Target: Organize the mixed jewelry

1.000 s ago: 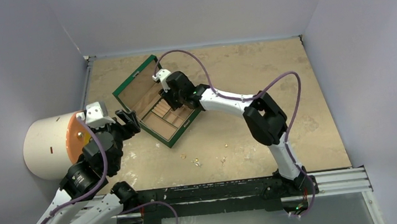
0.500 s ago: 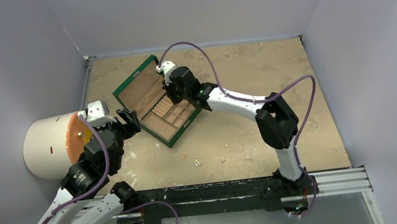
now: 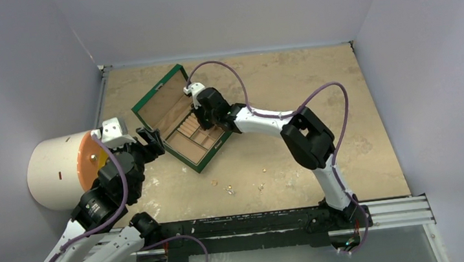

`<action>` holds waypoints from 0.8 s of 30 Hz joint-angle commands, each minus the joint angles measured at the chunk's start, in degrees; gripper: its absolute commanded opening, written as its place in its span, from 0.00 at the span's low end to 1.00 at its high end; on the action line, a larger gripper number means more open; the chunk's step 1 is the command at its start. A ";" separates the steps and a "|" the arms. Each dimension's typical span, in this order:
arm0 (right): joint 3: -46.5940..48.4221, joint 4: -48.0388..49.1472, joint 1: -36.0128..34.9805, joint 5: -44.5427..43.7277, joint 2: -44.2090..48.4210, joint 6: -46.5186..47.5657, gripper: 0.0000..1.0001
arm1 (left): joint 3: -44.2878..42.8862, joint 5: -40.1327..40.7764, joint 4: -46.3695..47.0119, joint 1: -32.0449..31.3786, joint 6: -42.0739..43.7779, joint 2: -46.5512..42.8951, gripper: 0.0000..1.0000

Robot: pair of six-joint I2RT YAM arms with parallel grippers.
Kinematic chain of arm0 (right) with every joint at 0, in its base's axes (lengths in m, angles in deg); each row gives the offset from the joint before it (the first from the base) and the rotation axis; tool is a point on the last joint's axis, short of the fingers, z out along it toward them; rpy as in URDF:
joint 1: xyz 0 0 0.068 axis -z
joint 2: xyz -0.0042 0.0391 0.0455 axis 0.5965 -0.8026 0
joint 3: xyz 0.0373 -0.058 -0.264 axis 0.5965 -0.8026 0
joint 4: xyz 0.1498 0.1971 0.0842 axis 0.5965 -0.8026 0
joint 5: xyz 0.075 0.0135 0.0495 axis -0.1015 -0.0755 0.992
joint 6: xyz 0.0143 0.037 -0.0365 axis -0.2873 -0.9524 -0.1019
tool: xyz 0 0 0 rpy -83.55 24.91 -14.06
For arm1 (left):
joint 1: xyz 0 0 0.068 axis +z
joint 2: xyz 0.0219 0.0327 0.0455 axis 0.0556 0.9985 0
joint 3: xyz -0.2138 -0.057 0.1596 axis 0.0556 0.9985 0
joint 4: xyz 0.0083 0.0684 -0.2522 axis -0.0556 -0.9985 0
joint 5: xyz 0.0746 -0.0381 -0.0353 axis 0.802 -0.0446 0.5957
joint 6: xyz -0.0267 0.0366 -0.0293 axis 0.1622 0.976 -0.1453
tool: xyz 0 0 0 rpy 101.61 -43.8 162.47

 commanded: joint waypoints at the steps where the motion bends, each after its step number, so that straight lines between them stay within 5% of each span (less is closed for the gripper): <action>1: 2.75 2.86 0.60 -0.99 0.92 -1.59 0.00 | -0.08 -0.14 1.73 0.35 -0.09 0.19 0.68; 24: 3.79 4.45 2.11 1.29 -1.93 -4.03 0.00 | 0.01 -1.50 2.26 1.47 0.13 0.82 0.68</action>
